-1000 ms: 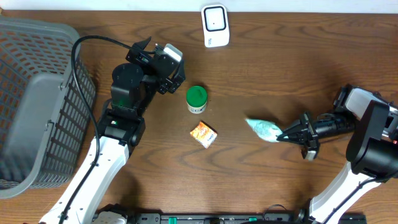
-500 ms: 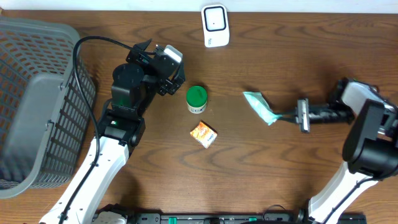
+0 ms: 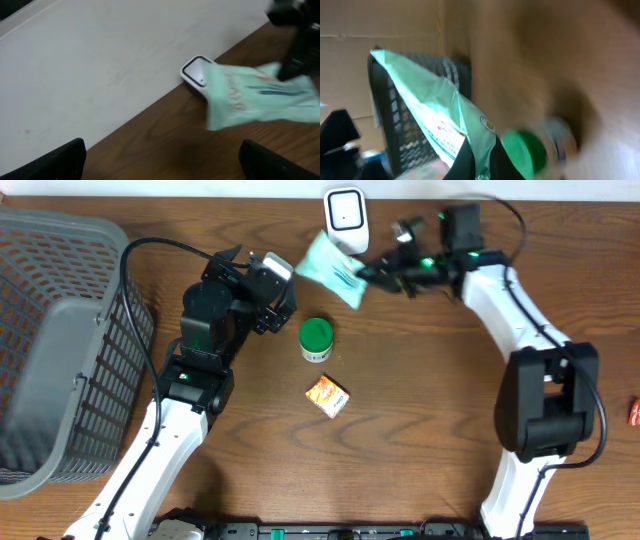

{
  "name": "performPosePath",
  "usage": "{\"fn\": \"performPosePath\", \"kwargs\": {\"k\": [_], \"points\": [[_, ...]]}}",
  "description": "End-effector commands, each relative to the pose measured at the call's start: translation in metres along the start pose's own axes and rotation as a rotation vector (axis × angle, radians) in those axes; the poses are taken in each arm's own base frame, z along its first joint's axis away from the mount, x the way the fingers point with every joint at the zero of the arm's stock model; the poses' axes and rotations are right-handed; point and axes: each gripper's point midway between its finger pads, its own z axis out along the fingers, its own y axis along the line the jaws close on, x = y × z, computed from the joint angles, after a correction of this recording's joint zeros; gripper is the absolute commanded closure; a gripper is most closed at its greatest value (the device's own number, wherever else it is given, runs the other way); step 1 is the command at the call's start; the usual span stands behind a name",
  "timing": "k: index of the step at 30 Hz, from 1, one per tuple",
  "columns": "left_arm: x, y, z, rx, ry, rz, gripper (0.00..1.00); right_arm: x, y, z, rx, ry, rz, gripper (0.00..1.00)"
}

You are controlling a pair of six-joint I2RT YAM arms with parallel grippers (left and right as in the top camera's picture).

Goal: Scan the item barcode
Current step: 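Carry the wipes pack up to the scanner with right gripper, then hold the wipes pack over the scanner window, turning it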

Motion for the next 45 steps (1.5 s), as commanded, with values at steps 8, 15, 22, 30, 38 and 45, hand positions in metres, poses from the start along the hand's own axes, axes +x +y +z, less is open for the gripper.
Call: {"fn": "performPosePath", "kwargs": {"k": [8,15,22,30,38,45], "points": [[0.003,0.010,0.001,-0.047,0.021,0.022,0.02,-0.083,-0.013,-0.017,0.430,-0.474,-0.169,0.99],[0.004,0.010,0.001,-0.045,0.025,0.022,0.02,-0.113,-0.016,-0.040,0.500,-0.641,-0.190,0.99],[0.006,0.009,0.002,-0.041,0.033,0.022,0.02,-0.123,-0.033,-0.023,0.399,-0.678,-0.022,0.99],[0.015,0.004,0.007,-0.027,0.061,0.022,0.02,-0.121,-0.095,0.004,0.401,-0.678,0.199,0.99],[0.032,-0.004,0.019,-0.004,0.107,0.022,0.02,-0.124,-0.122,0.008,0.373,-0.710,0.350,0.99],[0.041,-0.008,0.024,0.008,0.130,0.022,0.02,-0.130,-0.125,0.011,0.318,-0.730,0.404,0.99]]}}
